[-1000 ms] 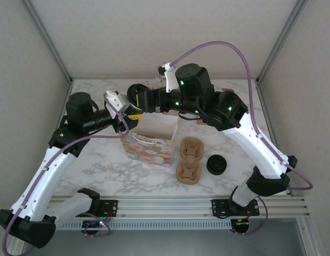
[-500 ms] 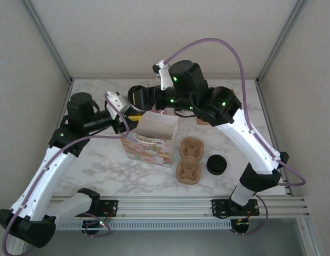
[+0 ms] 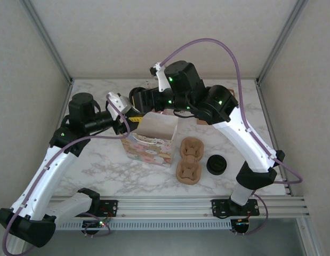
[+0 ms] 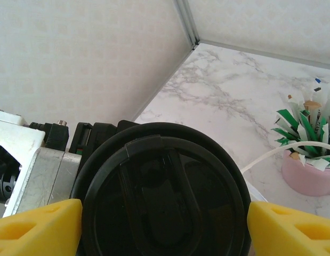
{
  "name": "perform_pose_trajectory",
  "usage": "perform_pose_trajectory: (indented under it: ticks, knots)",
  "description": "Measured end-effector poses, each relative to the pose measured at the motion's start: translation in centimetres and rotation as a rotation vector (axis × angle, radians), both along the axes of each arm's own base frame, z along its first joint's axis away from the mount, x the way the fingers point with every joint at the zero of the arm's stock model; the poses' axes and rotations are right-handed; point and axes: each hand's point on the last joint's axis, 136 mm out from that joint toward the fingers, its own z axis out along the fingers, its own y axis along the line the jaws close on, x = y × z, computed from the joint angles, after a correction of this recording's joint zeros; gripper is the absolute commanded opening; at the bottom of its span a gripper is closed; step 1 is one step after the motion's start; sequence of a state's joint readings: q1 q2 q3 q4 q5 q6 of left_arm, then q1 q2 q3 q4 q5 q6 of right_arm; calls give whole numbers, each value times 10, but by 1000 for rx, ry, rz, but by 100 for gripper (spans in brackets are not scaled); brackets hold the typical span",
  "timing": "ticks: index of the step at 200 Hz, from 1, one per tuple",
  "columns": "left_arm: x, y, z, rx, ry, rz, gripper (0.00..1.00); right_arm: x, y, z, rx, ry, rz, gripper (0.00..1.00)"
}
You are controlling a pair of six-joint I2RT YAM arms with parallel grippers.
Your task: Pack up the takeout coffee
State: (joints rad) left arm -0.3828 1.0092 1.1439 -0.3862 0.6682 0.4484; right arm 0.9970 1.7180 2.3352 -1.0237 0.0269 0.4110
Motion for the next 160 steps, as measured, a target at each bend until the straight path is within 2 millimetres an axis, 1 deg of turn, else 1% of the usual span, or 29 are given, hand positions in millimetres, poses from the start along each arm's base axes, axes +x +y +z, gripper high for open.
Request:
perform_pose_trajectory:
  ticks: [23, 63, 132, 145, 160]
  knots:
    - [0, 0, 0, 0, 0, -1, 51, -1, 1, 0, 1, 2, 4, 78]
    - [0, 0, 0, 3, -2, 0, 52, -2, 4, -5, -2, 21, 12, 79]
    - [-1, 3, -10, 43, 7, 2, 53, -4, 7, -16, -8, 71, 17, 78]
    - [-2, 3, -12, 50, 7, 0, 53, -4, 7, -18, -9, 79, 21, 77]
    - [-2, 4, -13, 59, 9, 2, 53, -5, 7, -21, -12, 88, 24, 73]
